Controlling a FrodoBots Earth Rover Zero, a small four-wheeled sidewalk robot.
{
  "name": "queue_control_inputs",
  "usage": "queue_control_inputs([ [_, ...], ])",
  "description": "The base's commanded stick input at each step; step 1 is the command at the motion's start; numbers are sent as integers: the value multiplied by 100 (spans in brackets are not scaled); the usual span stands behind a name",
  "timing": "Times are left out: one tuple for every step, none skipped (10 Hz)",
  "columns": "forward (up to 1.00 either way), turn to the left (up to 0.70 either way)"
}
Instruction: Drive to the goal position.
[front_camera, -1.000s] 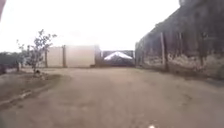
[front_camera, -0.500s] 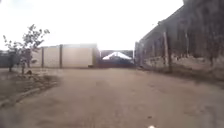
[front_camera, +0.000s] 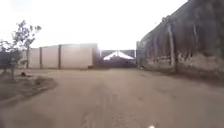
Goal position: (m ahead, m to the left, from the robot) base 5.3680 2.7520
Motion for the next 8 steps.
queue_control_inputs([
  [100,0],
  [100,0],
  [100,0],
  [100,27],
  [100,27],
  [100,27],
  [100,27],
  [100,27],
])
